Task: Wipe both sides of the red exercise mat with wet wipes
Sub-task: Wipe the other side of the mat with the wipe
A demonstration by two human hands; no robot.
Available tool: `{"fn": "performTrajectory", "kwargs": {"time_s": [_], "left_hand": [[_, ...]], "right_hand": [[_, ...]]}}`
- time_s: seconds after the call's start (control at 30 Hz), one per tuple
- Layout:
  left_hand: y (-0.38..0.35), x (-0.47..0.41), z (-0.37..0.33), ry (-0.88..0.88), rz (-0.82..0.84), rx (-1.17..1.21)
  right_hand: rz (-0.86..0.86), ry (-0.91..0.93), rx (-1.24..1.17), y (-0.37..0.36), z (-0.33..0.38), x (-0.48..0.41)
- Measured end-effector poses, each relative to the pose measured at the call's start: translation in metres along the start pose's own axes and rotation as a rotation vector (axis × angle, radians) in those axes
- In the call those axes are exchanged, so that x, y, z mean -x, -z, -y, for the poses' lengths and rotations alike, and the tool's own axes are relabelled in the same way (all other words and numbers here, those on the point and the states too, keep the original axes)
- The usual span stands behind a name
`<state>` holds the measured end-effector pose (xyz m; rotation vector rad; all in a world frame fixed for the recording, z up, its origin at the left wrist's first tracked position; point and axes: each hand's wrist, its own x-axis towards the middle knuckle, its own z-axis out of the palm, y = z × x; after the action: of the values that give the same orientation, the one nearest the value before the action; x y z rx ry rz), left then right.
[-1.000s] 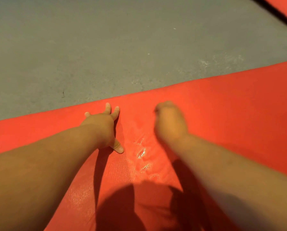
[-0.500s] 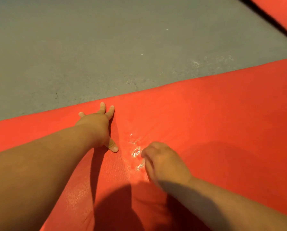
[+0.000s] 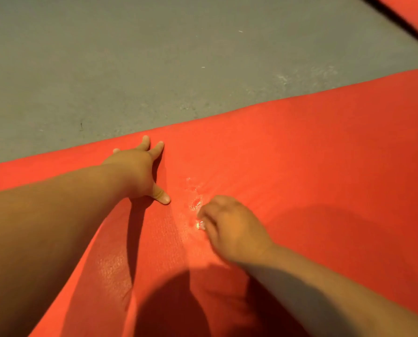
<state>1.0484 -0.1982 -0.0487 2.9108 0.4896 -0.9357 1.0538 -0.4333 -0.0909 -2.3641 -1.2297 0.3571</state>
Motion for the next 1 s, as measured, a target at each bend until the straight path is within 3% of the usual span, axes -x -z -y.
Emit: {"fn": "performTrajectory", "kwargs": {"time_s": [0.1, 0.17, 0.2, 0.27, 0.37, 0.43, 0.47, 0.63, 0.7, 0.83, 0.9, 0.97, 1.0], "left_hand": [[0.003, 0.006, 0.015, -0.018, 0.031, -0.061], [-0.003, 0.009, 0.030, 0.080, 0.027, -0.017], [-0.008, 0.011, 0.036, 0.140, 0.032, 0.025], [-0.015, 0.011, 0.040, 0.199, 0.045, 0.081], [-0.019, 0.010, 0.042, 0.189, 0.047, 0.092], [-0.017, 0.008, 0.043, 0.177, 0.045, 0.094], [-0.017, 0.007, 0.043, 0.176, 0.047, 0.099], [-0.015, 0.004, 0.045, 0.178, 0.061, 0.129], [-0.014, 0.004, 0.044, 0.171, 0.063, 0.151], [-0.011, 0.006, 0.042, 0.174, 0.086, 0.161], [-0.010, 0.005, 0.042, 0.163, 0.079, 0.168], [-0.011, 0.005, 0.042, 0.165, 0.083, 0.173], [-0.012, 0.004, 0.042, 0.165, 0.079, 0.169]], "right_hand": [[-0.240, -0.322, 0.109, 0.037, -0.059, -0.027], [-0.378, -0.586, 0.089, 0.055, -0.081, -0.049], [-0.384, -0.618, 0.104, 0.050, -0.076, -0.061], [-0.302, -0.501, 0.099, 0.026, -0.040, -0.078], [-0.096, -0.087, 0.110, -0.011, 0.025, -0.082], [-0.039, 0.052, 0.114, -0.006, 0.013, -0.095], [-0.067, -0.007, 0.115, 0.005, -0.007, -0.103], [-0.368, -0.641, 0.089, 0.068, -0.103, -0.122], [-0.356, -0.568, 0.100, 0.051, -0.075, -0.132], [-0.037, -0.088, 0.075, -0.010, 0.035, -0.140], [0.044, 0.090, 0.100, -0.012, 0.045, -0.148], [-0.010, -0.035, 0.129, 0.009, 0.006, -0.164], [-0.067, -0.188, 0.125, 0.027, -0.024, -0.173]]}}
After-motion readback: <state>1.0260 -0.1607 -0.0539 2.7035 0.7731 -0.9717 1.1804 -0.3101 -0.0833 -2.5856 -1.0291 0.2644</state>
